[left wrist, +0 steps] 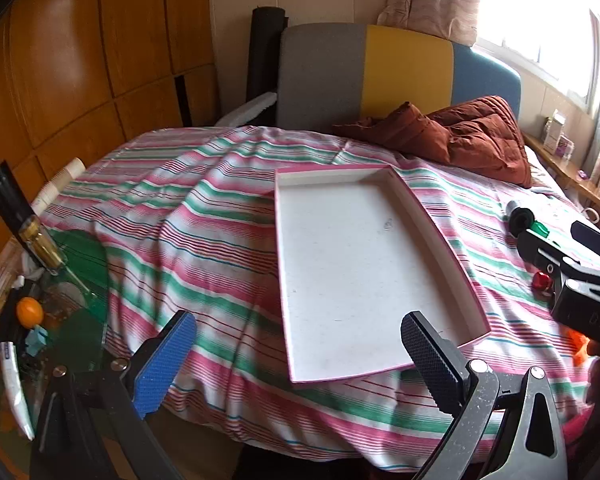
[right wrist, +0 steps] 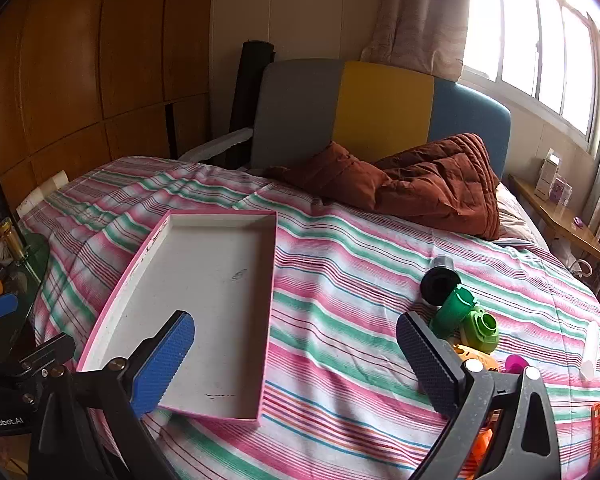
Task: Organize rigid objects
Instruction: 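Move both tools toward the pile of toys beside the white tray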
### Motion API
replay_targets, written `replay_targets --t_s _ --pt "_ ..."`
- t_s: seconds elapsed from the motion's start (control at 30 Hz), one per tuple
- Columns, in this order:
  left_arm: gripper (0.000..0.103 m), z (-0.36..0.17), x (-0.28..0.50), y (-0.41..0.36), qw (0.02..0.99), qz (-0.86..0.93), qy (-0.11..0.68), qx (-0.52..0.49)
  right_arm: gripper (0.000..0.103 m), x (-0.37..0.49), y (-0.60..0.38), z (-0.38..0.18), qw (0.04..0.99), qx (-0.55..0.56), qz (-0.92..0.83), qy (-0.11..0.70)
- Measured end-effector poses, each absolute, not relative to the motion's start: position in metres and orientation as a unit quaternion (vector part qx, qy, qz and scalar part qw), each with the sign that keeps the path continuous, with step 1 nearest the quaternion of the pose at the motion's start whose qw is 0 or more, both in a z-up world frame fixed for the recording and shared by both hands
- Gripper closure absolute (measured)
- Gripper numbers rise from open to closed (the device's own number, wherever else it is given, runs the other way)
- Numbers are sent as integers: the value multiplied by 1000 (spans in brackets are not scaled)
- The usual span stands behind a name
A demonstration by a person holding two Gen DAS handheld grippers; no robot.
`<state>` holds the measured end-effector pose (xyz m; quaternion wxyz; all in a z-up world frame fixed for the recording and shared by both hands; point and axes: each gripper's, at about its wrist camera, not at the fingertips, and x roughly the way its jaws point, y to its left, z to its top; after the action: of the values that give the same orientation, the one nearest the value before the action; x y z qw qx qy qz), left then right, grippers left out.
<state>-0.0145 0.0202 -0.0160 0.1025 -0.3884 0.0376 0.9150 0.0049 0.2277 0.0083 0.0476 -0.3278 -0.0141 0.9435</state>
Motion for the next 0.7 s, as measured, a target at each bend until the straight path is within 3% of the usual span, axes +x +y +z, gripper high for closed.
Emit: replay_targets --t_s 0.37,0.7 --pt "0 -20 -15 42 150 902 24 -404 0 4 312 19 73 -326 942 44" --pt "0 -26 -23 57 207 876 -7 -435 0 13 444 9 188 -295 929 121"
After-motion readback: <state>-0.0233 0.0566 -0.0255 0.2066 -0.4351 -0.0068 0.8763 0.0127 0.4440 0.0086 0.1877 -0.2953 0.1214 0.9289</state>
